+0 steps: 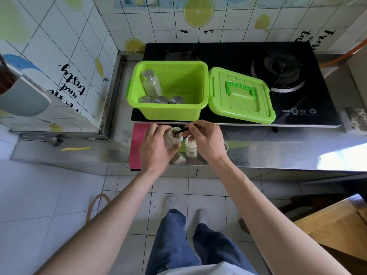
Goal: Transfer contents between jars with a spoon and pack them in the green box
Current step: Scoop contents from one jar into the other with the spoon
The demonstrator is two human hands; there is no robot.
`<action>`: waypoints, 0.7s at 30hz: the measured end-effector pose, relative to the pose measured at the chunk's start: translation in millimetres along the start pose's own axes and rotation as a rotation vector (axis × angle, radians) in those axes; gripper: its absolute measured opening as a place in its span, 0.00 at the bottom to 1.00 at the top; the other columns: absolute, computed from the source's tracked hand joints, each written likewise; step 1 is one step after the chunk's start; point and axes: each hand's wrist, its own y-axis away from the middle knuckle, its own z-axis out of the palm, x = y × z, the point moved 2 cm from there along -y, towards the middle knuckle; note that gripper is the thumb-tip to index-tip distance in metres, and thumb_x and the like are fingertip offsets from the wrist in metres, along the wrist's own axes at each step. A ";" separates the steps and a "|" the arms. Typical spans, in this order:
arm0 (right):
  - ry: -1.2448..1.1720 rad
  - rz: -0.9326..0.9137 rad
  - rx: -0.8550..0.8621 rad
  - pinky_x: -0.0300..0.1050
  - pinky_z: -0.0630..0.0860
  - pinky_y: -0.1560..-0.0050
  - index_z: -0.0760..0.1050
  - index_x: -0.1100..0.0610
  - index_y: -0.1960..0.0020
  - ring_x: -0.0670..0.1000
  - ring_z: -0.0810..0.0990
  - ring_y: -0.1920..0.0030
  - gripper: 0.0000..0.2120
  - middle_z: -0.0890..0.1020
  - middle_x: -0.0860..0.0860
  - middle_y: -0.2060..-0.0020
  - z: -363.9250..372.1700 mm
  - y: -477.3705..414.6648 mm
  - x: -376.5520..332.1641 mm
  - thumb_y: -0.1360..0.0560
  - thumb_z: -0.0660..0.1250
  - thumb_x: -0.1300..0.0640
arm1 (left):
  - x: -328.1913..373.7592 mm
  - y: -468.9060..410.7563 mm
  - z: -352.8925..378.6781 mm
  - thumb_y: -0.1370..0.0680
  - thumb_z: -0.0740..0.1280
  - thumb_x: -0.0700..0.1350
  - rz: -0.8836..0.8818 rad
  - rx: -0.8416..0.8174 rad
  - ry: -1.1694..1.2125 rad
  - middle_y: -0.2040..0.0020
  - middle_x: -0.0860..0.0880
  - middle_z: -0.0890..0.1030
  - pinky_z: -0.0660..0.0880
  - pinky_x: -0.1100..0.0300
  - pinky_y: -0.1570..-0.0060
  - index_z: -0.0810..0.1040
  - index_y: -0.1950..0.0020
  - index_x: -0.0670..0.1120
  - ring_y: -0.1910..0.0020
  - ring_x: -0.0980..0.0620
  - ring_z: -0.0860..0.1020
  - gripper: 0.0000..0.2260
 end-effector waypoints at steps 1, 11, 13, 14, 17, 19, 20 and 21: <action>-0.033 0.024 -0.004 0.36 0.77 0.61 0.84 0.62 0.50 0.45 0.84 0.65 0.08 0.88 0.51 0.61 -1.5 -0.8 0.6 0.19 0.66 0.61 | -0.3 -0.4 -0.3 0.30 0.81 0.55 -0.002 -0.007 0.001 0.48 0.54 0.75 0.70 0.58 0.62 0.80 0.42 0.53 0.47 0.51 0.77 0.20; -0.175 0.160 -0.022 0.30 0.71 0.68 0.83 0.59 0.50 0.44 0.82 0.67 0.08 0.87 0.51 0.64 -12.7 -3.6 11.2 0.18 0.65 0.60 | -3.0 -0.6 -1.8 0.32 0.82 0.54 -0.016 -0.034 -0.020 0.48 0.55 0.74 0.69 0.59 0.61 0.80 0.41 0.54 0.47 0.51 0.76 0.22; -0.161 0.167 -0.015 0.30 0.71 0.67 0.83 0.58 0.50 0.42 0.82 0.67 0.07 0.87 0.50 0.63 -13.8 -3.3 11.7 0.18 0.65 0.60 | -4.1 -0.2 -1.3 0.31 0.82 0.54 -0.019 -0.041 -0.017 0.49 0.55 0.74 0.71 0.57 0.61 0.80 0.41 0.54 0.48 0.51 0.77 0.22; -0.159 0.170 -0.012 0.30 0.71 0.66 0.83 0.58 0.50 0.42 0.82 0.67 0.08 0.87 0.50 0.63 -14.0 -3.1 12.2 0.18 0.65 0.59 | -4.7 -0.1 -1.1 0.31 0.81 0.54 -0.019 -0.044 -0.019 0.49 0.55 0.74 0.72 0.57 0.61 0.80 0.41 0.55 0.48 0.51 0.77 0.22; -0.165 0.168 -0.005 0.31 0.72 0.65 0.83 0.58 0.50 0.42 0.82 0.68 0.08 0.87 0.51 0.63 -14.5 -2.3 12.7 0.18 0.65 0.60 | -6.1 0.1 -0.2 0.31 0.81 0.55 -0.019 -0.052 -0.022 0.49 0.55 0.74 0.72 0.57 0.61 0.80 0.41 0.55 0.49 0.52 0.77 0.21; -0.164 0.167 0.001 0.31 0.72 0.65 0.83 0.57 0.50 0.41 0.82 0.68 0.08 0.87 0.50 0.63 -14.7 -2.0 13.5 0.18 0.65 0.60 | -6.5 0.2 0.4 0.31 0.81 0.55 -0.020 -0.061 -0.019 0.49 0.55 0.74 0.71 0.58 0.61 0.80 0.41 0.55 0.48 0.51 0.77 0.22; -0.163 0.167 0.003 0.31 0.72 0.65 0.83 0.57 0.51 0.41 0.82 0.68 0.08 0.87 0.50 0.63 -14.7 -1.9 14.0 0.18 0.65 0.60 | -6.6 0.5 1.0 0.31 0.81 0.54 -0.021 -0.067 -0.016 0.49 0.55 0.74 0.71 0.57 0.61 0.80 0.40 0.54 0.48 0.51 0.77 0.22; -0.161 0.165 0.006 0.32 0.72 0.65 0.83 0.57 0.51 0.41 0.82 0.68 0.08 0.87 0.50 0.63 -14.7 -1.9 14.5 0.18 0.65 0.60 | -6.8 0.6 1.4 0.31 0.81 0.54 -0.021 -0.071 -0.013 0.49 0.55 0.74 0.71 0.57 0.61 0.80 0.40 0.54 0.48 0.52 0.77 0.22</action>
